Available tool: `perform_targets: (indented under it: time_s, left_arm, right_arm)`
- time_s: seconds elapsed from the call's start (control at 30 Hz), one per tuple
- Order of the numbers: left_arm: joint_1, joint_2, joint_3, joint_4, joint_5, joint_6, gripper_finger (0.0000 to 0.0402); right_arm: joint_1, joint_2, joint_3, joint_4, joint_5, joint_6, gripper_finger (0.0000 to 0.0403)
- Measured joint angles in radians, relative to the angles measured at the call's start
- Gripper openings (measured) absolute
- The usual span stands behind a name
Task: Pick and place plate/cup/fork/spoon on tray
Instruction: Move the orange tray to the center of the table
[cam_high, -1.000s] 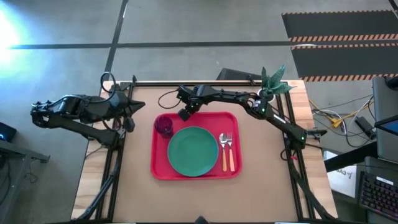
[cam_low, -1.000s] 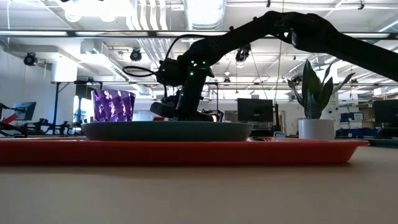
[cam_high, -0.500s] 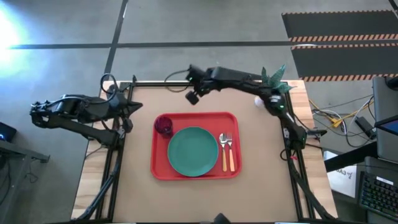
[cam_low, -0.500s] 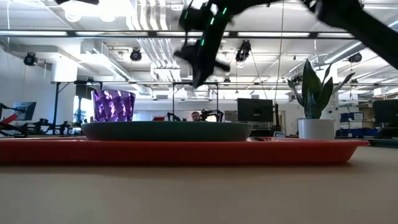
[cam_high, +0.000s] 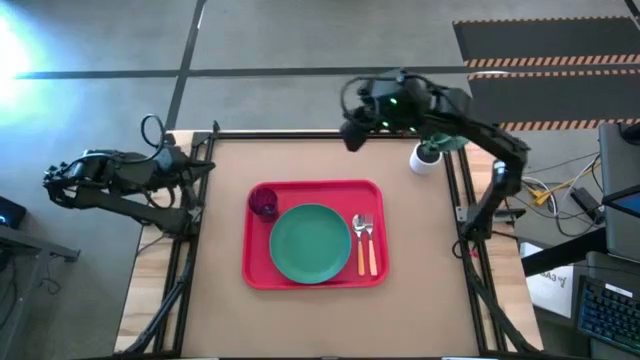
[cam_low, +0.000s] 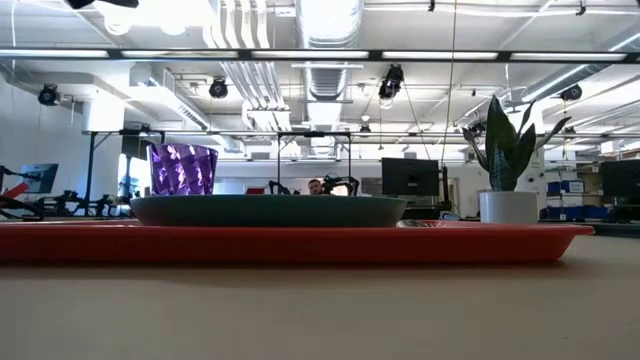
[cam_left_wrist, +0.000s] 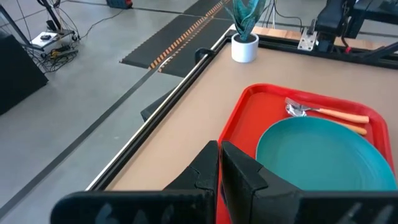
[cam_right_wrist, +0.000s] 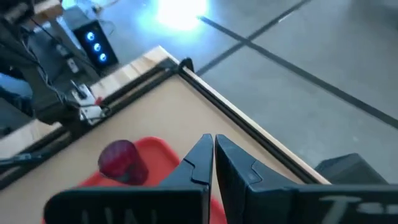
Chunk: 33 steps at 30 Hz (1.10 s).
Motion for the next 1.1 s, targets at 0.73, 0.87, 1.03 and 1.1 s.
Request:
perform_targets:
  time_s: [0.73, 0.87, 1.03, 1.1]
  left_arm:
    - [-0.001, 0.071, -0.149, -0.46, 0.304, -0.481, 0.0]
    - [-0.02, 0.088, -0.295, -0.286, 0.438, -0.519, 0.0]
    - [-0.044, 0.142, -0.452, -0.202, 0.471, -0.604, 0.0]
    - [-0.047, 0.17, -0.503, -0.179, 0.485, -0.642, 0.0]
  right_arm:
    - [0.179, 0.014, -0.196, -0.171, 0.242, 0.124, 0.0008]
    - [0.179, -0.013, -0.158, -0.158, 0.245, 0.085, 0.0008]
    - [0.179, -0.067, -0.126, -0.129, 0.245, 0.041, 0.0008]
    - [0.179, -0.094, -0.119, -0.127, 0.245, 0.037, 0.0008]
